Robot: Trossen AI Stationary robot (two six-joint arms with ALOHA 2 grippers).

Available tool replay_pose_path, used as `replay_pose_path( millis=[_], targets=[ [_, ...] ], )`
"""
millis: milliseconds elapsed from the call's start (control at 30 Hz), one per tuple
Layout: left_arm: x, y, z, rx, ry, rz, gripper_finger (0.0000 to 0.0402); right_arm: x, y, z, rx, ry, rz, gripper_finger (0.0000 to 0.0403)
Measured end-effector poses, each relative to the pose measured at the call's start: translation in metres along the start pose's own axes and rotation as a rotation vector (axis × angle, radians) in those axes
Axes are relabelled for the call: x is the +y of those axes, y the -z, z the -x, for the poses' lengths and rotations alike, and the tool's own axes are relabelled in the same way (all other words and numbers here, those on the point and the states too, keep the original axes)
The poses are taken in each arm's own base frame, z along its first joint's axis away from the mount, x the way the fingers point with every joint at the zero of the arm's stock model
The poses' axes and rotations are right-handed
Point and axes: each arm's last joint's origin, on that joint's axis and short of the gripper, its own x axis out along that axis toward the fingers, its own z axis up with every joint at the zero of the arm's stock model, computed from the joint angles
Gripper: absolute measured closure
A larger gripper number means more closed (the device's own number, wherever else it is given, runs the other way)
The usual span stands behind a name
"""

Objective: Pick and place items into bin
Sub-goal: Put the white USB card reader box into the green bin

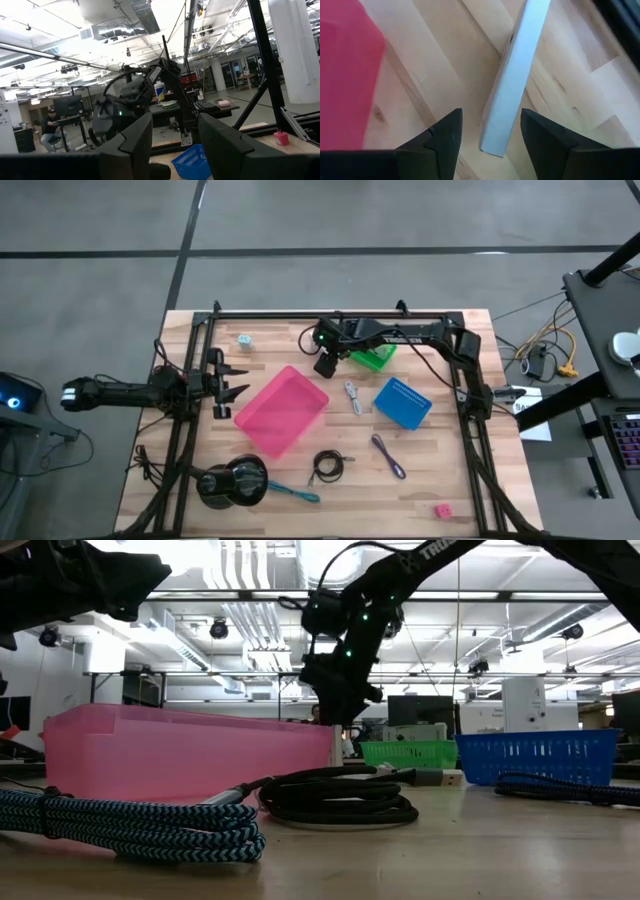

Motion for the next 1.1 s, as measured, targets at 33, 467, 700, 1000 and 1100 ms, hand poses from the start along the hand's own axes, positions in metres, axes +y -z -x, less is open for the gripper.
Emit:
replay_pose_path(
  millis=[33,467,700,1000,1100],
  targets=[
    [0.0000,0.0000,0.0000,0.000,0.000,0.000,0.0256,0.0001,0.0006,-0.0016,0.005,0.001,0.013,0.0218],
    [0.0000,0.0000,0.0000,0.000,0.000,0.000,0.0256,0.0002,0.0009,-0.0035,0.009,0.000,0.042,0.0261],
    [0.0000,0.0000,0.0000,0.000,0.000,0.000,0.0256,-0.0004,0.0014,-0.0061,0.014,0.003,0.046,0.0305],
    [0.0000,0.0000,0.0000,0.000,0.000,0.000,0.0256,-0.0012,0.0014,-0.0070,0.017,0.004,0.061,0.0361],
    [0.0000,0.0000,0.0000,0.000,0.000,0.000,0.0256,-0.0012,0.0015,-0.0070,0.017,0.004,0.063,0.0363]
  ],
)
